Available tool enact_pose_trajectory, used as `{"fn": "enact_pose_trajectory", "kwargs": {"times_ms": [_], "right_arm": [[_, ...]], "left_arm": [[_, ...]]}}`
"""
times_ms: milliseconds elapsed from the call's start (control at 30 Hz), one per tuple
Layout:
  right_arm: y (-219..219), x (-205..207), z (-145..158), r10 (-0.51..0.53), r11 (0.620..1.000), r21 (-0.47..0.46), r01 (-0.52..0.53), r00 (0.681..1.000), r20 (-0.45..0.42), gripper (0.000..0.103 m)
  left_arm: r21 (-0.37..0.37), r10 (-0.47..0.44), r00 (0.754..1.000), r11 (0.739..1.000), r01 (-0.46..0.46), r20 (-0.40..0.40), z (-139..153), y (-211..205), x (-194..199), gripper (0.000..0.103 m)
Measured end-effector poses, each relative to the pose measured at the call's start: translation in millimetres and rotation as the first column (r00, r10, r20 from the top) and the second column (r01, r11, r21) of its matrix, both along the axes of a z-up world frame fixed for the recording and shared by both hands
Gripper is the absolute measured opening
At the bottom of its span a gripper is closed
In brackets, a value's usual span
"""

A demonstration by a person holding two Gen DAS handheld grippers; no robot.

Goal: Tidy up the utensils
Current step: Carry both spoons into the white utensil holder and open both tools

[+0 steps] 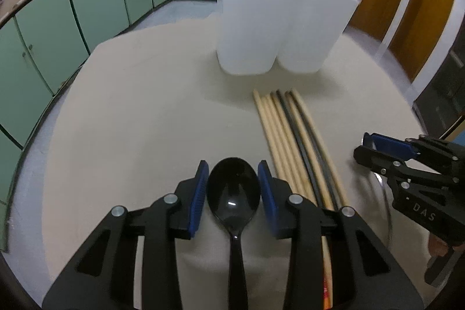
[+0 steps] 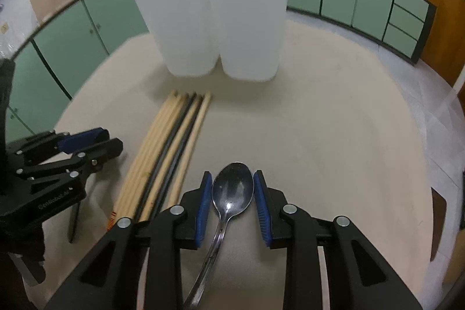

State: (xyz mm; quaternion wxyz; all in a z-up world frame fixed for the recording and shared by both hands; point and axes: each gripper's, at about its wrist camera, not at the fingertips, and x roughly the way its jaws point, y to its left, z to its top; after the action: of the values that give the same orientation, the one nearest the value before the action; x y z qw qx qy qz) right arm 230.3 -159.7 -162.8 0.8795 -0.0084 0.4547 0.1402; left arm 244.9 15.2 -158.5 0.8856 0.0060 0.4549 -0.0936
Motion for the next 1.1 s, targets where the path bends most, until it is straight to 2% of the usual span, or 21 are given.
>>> {"fn": "enact_pose_trajectory", "kwargs": {"times_ms": [200, 433, 700, 867, 1100], "right_arm": [[-10, -12, 23, 0.016, 0.998, 0.054, -0.023, 0.992, 0.122, 0.029], [-24, -18, 50, 0.026, 0.991, 0.124, -0.056, 0.973, 0.230, 0.029], [-28, -9, 82, 0.013, 0.984, 0.165, -0.070, 0.945, 0.327, 0.028], [-32, 2, 113, -0.001, 0.982, 0.175, -0.074, 0.919, 0.394, 0.028], [-36, 24, 170, -0.030, 0.982, 0.177, -0.066, 0.869, 0.495, 0.028]], "left_arm": [[-0.107, 0.030, 0.988, 0.994, -0.014, 0.152, 27, 4, -22, 0.033], [-0.148, 0.056, 0.949, 0.989, -0.010, 0.311, 57, 1, -30, 0.033], [-0.190, 0.083, 0.905, 0.982, -0.002, 0.417, 80, -9, -26, 0.033], [-0.192, 0.089, 0.867, 0.981, 0.008, 0.491, 105, -20, -14, 0.033], [-0.201, 0.102, 0.801, 0.979, 0.023, 0.589, 147, -38, 19, 0.033]]}}
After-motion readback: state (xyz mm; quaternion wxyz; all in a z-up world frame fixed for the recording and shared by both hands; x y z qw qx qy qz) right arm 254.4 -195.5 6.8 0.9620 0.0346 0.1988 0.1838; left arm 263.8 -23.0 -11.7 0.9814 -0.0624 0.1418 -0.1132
